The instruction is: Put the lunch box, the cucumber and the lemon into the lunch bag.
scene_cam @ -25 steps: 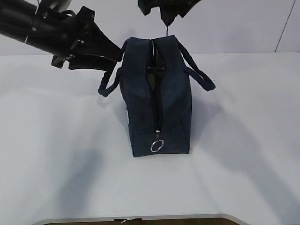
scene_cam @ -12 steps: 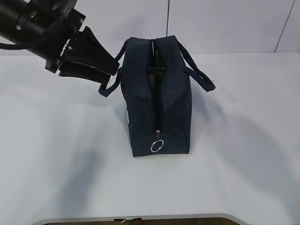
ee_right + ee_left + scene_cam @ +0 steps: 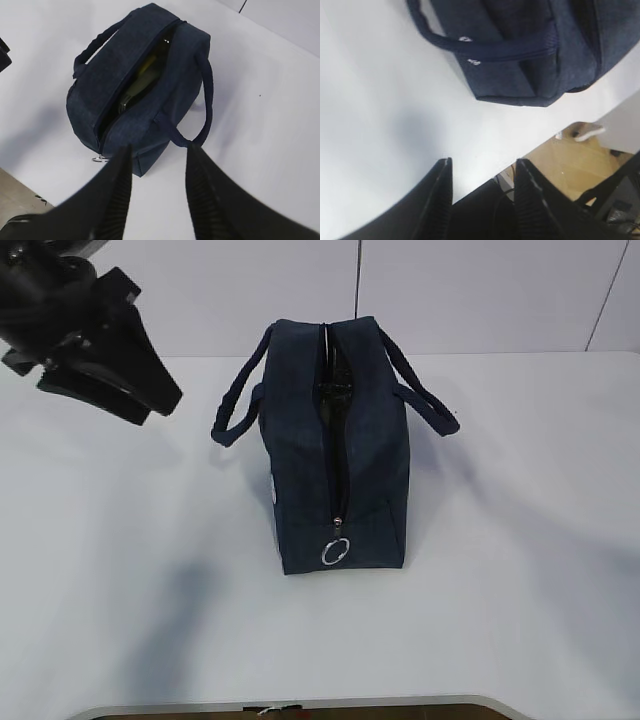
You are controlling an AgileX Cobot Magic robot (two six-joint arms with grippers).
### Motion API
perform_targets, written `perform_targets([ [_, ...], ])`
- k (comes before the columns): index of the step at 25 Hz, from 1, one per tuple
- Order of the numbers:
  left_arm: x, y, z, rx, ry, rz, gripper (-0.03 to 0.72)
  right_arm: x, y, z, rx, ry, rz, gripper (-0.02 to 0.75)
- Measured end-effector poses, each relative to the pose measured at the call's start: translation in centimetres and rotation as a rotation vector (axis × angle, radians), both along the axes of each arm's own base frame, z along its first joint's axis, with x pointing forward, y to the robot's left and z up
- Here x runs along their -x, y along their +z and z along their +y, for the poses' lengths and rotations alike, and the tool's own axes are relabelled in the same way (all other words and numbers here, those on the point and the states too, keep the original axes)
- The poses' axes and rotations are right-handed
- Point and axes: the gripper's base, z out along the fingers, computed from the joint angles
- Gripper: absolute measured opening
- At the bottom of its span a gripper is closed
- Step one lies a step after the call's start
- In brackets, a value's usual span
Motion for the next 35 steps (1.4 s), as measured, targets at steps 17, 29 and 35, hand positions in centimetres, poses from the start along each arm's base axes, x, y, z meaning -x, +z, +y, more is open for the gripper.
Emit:
perform_targets([
  [17,4.9,6.4,2.3,-0.057,0.116,-0.141,0.293,9.2,-8.9,-5.1,-0.264,0.106,-0.424,0.3],
  [29,7.5,6.9,0.4,-0.185,0.088,-0.176,0.245,9.9,-16.3,-5.2,-0.357,0.113,-0.447,0.3],
  [35,8.6,4.5,-0.9,-0.254,0.031,-0.12,0.244,8.9,-17.4,-4.5,-0.349,0.098,-0.387,0.3],
])
